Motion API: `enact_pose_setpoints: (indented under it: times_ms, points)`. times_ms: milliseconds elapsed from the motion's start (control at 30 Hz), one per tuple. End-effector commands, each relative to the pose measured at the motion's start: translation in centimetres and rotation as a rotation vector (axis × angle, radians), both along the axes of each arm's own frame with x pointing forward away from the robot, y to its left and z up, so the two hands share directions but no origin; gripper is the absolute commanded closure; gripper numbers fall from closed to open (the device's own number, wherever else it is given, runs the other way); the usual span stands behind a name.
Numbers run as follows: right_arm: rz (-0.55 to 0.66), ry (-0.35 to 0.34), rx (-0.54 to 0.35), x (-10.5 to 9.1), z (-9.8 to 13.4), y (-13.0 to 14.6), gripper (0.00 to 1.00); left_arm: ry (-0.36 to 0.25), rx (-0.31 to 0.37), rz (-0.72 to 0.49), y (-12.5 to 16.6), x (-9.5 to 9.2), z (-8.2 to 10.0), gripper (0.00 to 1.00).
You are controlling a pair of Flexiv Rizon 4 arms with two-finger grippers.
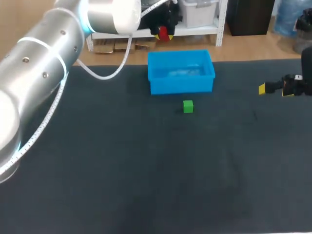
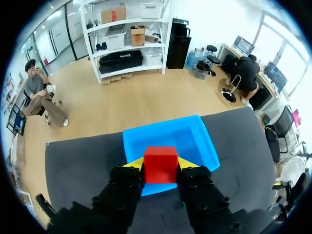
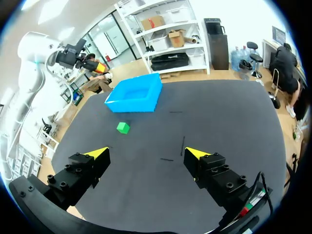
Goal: Use the left arm to pick the red cube and place it into the blue plastic box first, then use the right arm to grasp the green cube and put it into the same blue plastic box after the first action is fully finished.
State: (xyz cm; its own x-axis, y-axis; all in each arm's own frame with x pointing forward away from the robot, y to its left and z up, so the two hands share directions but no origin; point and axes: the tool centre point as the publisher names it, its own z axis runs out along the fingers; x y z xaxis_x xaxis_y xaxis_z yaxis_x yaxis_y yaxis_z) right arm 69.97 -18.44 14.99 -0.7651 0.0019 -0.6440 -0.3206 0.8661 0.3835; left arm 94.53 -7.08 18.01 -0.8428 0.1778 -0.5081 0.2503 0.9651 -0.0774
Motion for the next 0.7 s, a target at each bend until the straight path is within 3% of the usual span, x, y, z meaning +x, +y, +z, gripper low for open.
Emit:
enact_pose_setpoints:
  times_ms: [33,700]
  points:
    - [0.001,0.001,-0.001,0.0,0.0,0.0,0.00,0.093,0.024,-0.010,-0.9,2.3,0.0,1.00]
    - [0.001,0.001,-0.001,0.0,0.0,0.0,0.00,0.114,0.033,0.003,-1.4,4.5,-2.1,1.00]
